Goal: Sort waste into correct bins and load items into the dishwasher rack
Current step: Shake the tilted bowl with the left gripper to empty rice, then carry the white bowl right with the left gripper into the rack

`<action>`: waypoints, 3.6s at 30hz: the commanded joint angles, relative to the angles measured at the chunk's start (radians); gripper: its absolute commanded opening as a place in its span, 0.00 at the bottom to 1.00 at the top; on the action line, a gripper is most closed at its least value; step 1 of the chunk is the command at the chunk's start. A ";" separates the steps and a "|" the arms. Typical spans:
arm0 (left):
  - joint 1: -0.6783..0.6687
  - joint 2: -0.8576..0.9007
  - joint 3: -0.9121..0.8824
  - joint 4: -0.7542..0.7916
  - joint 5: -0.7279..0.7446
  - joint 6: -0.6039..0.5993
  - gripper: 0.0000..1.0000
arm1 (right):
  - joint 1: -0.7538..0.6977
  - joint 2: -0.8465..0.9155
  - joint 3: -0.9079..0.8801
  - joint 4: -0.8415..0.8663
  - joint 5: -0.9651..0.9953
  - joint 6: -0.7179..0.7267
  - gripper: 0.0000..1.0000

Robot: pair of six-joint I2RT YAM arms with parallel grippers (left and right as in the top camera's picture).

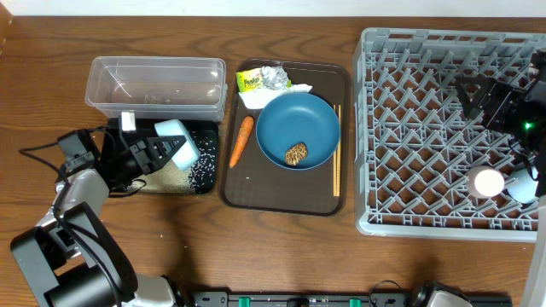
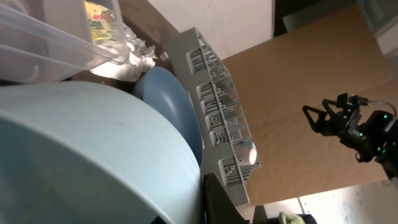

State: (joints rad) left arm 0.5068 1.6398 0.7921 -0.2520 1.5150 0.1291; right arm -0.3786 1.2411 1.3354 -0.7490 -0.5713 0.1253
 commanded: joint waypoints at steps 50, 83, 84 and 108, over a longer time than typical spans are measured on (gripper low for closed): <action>-0.054 -0.084 -0.030 0.375 0.057 -0.571 0.06 | 0.006 0.003 0.007 -0.023 -0.001 0.008 0.84; 0.005 -0.104 -0.036 0.260 0.058 -0.568 0.06 | 0.006 0.003 0.007 -0.029 -0.005 0.008 0.84; 0.005 -0.106 -0.036 0.267 0.035 -0.525 0.06 | 0.006 0.003 0.007 -0.029 -0.005 0.008 0.84; -0.216 -0.409 0.011 0.767 -0.229 -0.901 0.06 | 0.006 0.002 0.007 0.006 -0.013 0.008 0.84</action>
State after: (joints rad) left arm 0.3336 1.2980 0.7605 0.4355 1.3552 -0.6010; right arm -0.3782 1.2415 1.3350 -0.7536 -0.5743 0.1257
